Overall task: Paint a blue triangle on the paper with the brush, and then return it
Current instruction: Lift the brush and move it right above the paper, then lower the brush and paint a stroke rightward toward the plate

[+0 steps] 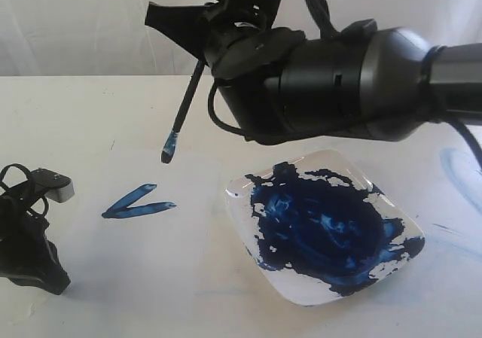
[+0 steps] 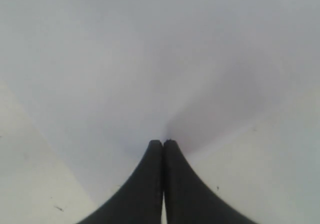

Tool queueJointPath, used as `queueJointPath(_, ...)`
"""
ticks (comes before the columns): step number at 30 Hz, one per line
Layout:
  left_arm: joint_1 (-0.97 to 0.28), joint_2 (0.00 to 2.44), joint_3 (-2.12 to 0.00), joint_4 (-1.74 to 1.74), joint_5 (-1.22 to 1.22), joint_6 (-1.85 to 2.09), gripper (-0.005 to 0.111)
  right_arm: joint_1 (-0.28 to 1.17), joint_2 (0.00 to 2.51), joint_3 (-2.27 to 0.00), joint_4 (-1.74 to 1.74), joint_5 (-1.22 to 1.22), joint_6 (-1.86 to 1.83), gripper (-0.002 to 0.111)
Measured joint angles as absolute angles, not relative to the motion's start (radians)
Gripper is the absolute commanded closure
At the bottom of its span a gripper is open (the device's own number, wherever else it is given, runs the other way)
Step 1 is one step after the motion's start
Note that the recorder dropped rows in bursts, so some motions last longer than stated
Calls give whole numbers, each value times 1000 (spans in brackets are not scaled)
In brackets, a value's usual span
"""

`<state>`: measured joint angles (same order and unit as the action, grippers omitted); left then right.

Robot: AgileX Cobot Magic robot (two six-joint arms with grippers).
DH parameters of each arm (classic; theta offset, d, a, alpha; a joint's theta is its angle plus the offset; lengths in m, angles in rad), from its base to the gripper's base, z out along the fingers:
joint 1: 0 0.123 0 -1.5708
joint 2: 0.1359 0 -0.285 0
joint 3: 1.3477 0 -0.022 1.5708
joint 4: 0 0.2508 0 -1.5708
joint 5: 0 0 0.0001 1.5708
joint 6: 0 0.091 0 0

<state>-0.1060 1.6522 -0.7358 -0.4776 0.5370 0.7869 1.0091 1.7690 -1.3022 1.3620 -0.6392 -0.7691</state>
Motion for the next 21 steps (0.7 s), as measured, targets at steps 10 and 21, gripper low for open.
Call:
queueJointPath(10, -106, 1652, -736, -481, 541, 787, 107, 1016, 1846, -1302, 1331, -645, -699, 108)
queueJointPath(21, -106, 1652, -736, -481, 543, 787, 107, 1016, 1860, -1302, 1211, -672, -576, 108)
